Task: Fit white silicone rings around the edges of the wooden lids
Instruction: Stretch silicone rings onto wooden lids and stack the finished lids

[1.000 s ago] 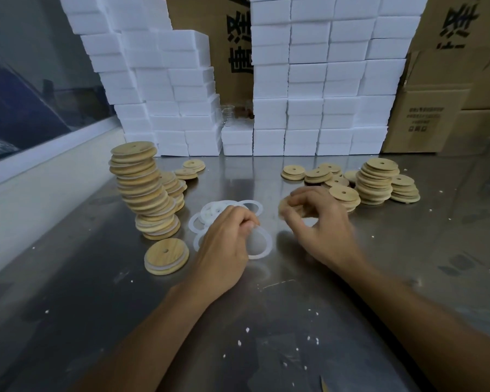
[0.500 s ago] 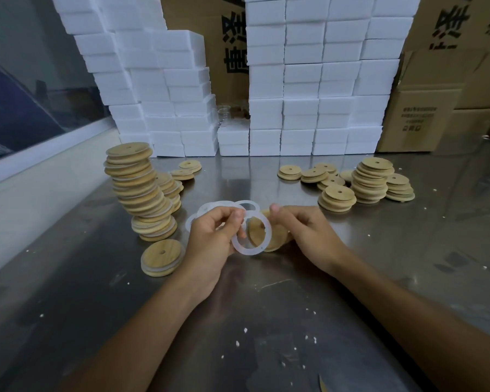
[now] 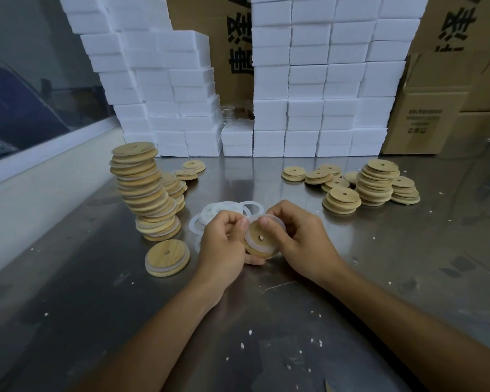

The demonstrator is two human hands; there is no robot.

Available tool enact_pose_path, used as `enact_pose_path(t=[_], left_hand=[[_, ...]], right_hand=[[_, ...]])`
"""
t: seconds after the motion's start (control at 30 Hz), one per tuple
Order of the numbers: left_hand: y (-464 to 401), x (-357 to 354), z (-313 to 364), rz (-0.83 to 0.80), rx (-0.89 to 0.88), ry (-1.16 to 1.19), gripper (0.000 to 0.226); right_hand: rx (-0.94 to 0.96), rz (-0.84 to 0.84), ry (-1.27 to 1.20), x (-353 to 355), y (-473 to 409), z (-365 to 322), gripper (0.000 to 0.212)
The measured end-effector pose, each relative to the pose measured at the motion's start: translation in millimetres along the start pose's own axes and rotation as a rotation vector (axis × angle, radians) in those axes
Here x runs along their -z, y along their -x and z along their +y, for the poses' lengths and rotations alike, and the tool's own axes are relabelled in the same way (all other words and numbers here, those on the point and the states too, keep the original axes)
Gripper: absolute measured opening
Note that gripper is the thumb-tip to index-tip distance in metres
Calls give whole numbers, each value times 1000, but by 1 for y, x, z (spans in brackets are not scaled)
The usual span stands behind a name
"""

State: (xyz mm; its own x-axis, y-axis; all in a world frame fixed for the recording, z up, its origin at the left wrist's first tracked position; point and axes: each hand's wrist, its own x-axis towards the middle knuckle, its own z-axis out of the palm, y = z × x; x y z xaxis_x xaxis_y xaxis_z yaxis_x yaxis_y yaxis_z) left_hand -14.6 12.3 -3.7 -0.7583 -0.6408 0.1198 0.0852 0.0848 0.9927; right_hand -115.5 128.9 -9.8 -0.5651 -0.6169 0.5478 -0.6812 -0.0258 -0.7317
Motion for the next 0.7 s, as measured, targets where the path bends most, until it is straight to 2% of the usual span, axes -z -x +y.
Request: enact_pose_path(t=[0.2, 0.4, 0.7], left_hand=[[-2, 0, -4, 44, -108, -143, 11], [-4, 3, -8, 95, -239, -323, 19], [-6, 5, -8, 166, -322, -424, 23]], right_hand=[[-54, 47, -91, 2, -1, -2, 9], [-141, 42, -234, 3, -3, 0, 7], [-211, 35, -313, 4, -3, -1, 8]])
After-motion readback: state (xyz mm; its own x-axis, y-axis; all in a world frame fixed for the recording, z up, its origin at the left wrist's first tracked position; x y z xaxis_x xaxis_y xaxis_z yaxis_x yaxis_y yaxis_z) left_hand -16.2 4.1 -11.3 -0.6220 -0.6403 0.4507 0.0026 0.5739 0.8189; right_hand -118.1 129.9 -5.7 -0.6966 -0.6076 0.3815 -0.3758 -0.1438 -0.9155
